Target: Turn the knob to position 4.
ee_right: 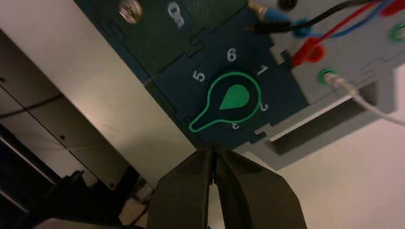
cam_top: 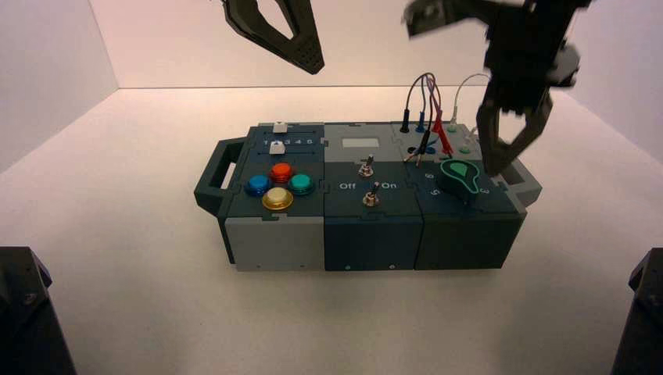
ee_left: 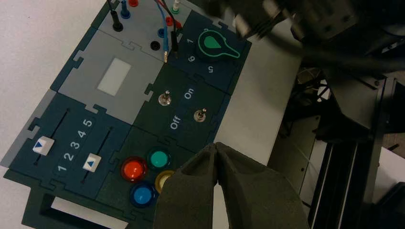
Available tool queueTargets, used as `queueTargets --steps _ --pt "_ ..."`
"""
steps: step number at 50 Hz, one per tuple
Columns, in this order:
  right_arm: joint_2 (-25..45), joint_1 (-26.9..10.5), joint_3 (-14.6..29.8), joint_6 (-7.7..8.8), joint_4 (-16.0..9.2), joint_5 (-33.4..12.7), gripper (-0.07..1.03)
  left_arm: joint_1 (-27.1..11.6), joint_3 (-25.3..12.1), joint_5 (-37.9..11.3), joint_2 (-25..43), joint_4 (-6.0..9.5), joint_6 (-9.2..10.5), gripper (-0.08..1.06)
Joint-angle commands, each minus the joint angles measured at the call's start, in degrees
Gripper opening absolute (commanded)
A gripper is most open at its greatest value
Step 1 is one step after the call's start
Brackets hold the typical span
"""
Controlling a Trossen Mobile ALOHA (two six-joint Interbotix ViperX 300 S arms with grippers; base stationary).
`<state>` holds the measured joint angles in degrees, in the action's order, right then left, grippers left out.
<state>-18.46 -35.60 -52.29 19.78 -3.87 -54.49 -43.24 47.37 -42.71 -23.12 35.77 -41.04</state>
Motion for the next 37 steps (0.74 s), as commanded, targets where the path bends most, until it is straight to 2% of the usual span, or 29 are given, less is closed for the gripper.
queueTargets --steps 1,7,16,24,37 --pt "-4.7 -0.2 2.0 -0.26 -1.8 -1.1 -0.02 -0.2 -0.9 0.7 -0.1 0.00 -0.79 -0.03" --pt "-8.5 -0.2 1.8 -0.44 -3.8 -1.1 -0.02 -0.2 -0.7 1.6 -0.2 -0.09 -0.88 -0.03" --pt "-13.1 -0.1 0.1 -0.53 -5.2 -1.1 -0.02 -0.2 -0.4 1.8 -0.4 0.00 -0.88 -0.03" --pt "-15.8 -0.2 -0.4 -0.70 -5.2 -1.1 -0.02 -0.2 0.3 1.9 -0.5 -0.09 -0.88 -0.03" --pt "-16.2 -0.2 -0.3 -0.70 -5.2 -0.5 -0.02 -0.2 0.4 1.9 -1.1 0.00 -0.88 -0.03"
